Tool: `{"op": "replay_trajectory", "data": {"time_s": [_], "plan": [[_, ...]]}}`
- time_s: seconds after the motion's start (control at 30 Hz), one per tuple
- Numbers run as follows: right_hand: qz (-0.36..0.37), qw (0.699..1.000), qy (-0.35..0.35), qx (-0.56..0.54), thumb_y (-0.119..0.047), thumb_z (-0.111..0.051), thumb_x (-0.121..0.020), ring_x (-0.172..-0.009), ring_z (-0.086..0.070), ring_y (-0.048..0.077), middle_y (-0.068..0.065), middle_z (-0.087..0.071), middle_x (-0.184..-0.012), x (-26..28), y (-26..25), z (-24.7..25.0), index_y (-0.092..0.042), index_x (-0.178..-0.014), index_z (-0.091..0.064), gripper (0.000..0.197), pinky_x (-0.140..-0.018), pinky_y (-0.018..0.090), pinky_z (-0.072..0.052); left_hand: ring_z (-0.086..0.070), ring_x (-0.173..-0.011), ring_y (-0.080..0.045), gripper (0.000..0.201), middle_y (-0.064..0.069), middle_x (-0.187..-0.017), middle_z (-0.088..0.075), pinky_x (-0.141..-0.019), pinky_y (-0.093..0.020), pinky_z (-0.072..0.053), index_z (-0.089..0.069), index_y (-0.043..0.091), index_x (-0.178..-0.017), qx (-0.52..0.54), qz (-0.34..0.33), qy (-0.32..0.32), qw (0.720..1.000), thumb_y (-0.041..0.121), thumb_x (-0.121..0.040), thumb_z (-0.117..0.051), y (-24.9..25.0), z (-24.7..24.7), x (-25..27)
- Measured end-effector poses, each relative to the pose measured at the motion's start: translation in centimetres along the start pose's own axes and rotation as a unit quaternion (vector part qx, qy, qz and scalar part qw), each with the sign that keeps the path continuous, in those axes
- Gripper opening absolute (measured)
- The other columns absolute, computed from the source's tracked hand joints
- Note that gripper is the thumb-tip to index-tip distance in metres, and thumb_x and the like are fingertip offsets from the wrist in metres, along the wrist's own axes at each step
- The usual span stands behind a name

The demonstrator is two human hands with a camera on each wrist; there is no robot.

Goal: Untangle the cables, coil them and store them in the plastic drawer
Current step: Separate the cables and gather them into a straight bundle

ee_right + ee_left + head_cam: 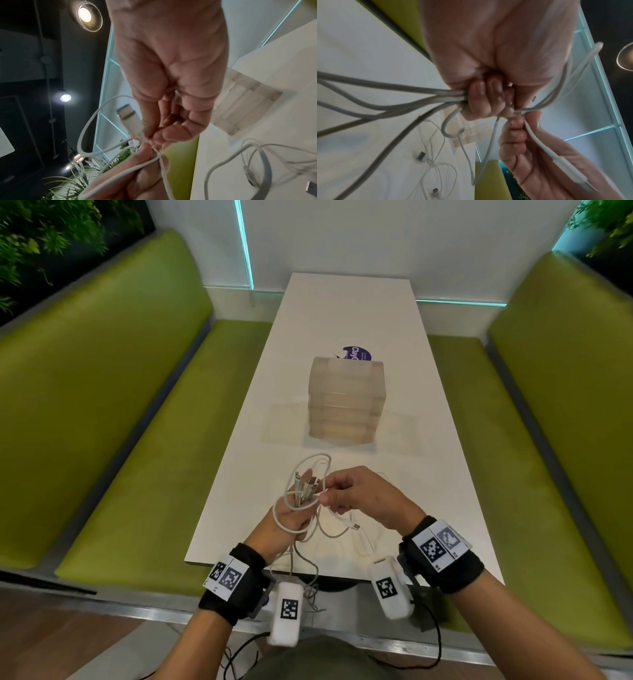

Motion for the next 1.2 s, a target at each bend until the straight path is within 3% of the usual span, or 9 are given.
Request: {"op": "replay_trajectory", "data": {"time_s": [0.13,0.23,0.37,0.43,0.53,0.67,0.87,1.07,1.2], "plan": [[-0.003,0.999,-0.04,0.008,-0.009,-0.071,-0.083,-0.065,-0.053,0.01,0.007,-0.06,-0.075,-0.1,-0.3,-0.1,0.001,-0.097,-0.072,0.018,-0.066,0.023,-0.045,-0.021,-0.047,-0.01,0.053,0.001,-0.058,-0.027,-0.04,-0.018,-0.025,-0.043,-0.013,-0.119,0.08,0.011,-0.007,0.997,0.025,-0.088,-0.064,-1.0,0.4,-0.5],[-0.014,0.997,-0.08,0.005,-0.009,-0.068,-0.086,-0.066,-0.053,0.009,0.0,-0.062,-0.074,-0.2,0.0,-0.4,-0.001,-0.104,-0.07,0.021,-0.064,0.019,-0.046,-0.017,-0.05,-0.01,0.049,-0.003,-0.064,-0.022,-0.041,-0.018,-0.024,-0.059,0.011,-0.113,0.144,0.003,-0.037,0.989,0.038,-0.076,-0.076,-1.3,0.5,-0.6],[-0.018,0.994,-0.106,0.009,-0.006,-0.065,-0.087,-0.065,-0.054,0.009,-0.003,-0.063,-0.074,-0.1,0.1,-0.7,-0.003,-0.102,-0.066,0.015,-0.065,0.02,-0.045,-0.018,-0.055,-0.014,0.047,-0.001,-0.065,-0.031,-0.045,-0.022,-0.02,-0.054,0.03,-0.127,0.134,0.001,-0.072,0.988,0.03,-0.081,-0.067,-1.6,0.7,-0.6],[-0.015,0.994,-0.111,0.016,-0.005,-0.065,-0.087,-0.064,-0.053,0.008,-0.003,-0.061,-0.072,-0.1,0.0,-0.8,-0.005,-0.098,-0.067,0.011,-0.065,0.02,-0.045,-0.037,-0.054,-0.01,0.04,0.002,-0.073,-0.051,-0.047,-0.019,-0.032,-0.056,0.044,-0.119,0.05,-0.007,-0.083,0.995,0.029,-0.083,-0.066,-1.6,0.7,-0.4],[-0.008,0.994,-0.106,0.031,-0.008,-0.065,-0.087,-0.065,-0.053,0.008,0.001,-0.062,-0.077,-0.2,0.2,-0.8,-0.002,-0.098,-0.067,0.012,-0.066,0.02,-0.046,-0.063,-0.087,-0.003,0.062,0.007,-0.11,-0.063,-0.07,-0.017,-0.052,-0.035,0.024,-0.141,0.021,0.031,-0.078,0.996,0.012,-0.086,-0.061,-2.0,0.6,-0.7],[0.013,0.996,-0.06,0.061,-0.01,-0.064,-0.089,-0.063,-0.054,0.005,0.006,-0.059,-0.078,-0.2,0.6,-0.7,0.009,-0.101,-0.062,0.023,-0.066,0.02,-0.046,-0.043,-0.039,-0.003,0.08,0.006,-0.059,-0.055,-0.036,-0.015,-0.036,-0.041,0.03,-0.129,0.133,0.031,-0.111,0.984,0.021,-0.063,-0.084,-1.3,0.2,-1.2],[0.041,0.993,-0.056,0.095,-0.012,-0.057,-0.094,-0.07,-0.05,0.006,0.006,-0.057,-0.085,0.1,0.8,-1.0,0.0,-0.105,-0.063,0.018,-0.067,0.018,-0.045,-0.044,-0.05,0.0,0.078,0.006,-0.065,-0.05,-0.047,-0.014,-0.038,-0.034,0.034,-0.14,0.083,0.025,-0.098,0.991,0.024,-0.073,-0.074,-1.5,1.0,-1.1],[0.068,0.996,-0.05,0.012,-0.007,-0.056,-0.094,-0.067,-0.051,0.003,-0.006,-0.054,-0.076,1.4,-0.1,0.4,-0.01,-0.083,-0.059,0.011,-0.069,0.021,-0.044,-0.027,-0.052,-0.009,0.053,0.004,-0.066,-0.038,-0.047,-0.019,-0.027,-0.039,0.03,-0.139,0.077,0.017,-0.054,0.995,0.005,-0.093,-0.05,-0.5,2.3,-0.2],[0.053,0.967,-0.142,0.203,-0.013,-0.069,-0.084,-0.072,-0.056,-0.002,-0.015,-0.062,-0.076,1.7,0.9,-0.6,-0.012,-0.085,-0.066,0.004,-0.071,0.012,-0.041,-0.024,-0.047,-0.007,0.037,0.008,-0.058,-0.029,-0.044,-0.019,-0.023,-0.048,0.019,-0.132,0.14,0.01,0.038,0.989,0.004,-0.099,-0.038,-0.1,4.1,-0.5]]}}
Point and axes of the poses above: each hand's wrist, its own x-axis away from the middle knuckle, its own z-axis out of the back of the hand, y = z × x, the point moved 5 cm from there along -x, towards the middle knuckle
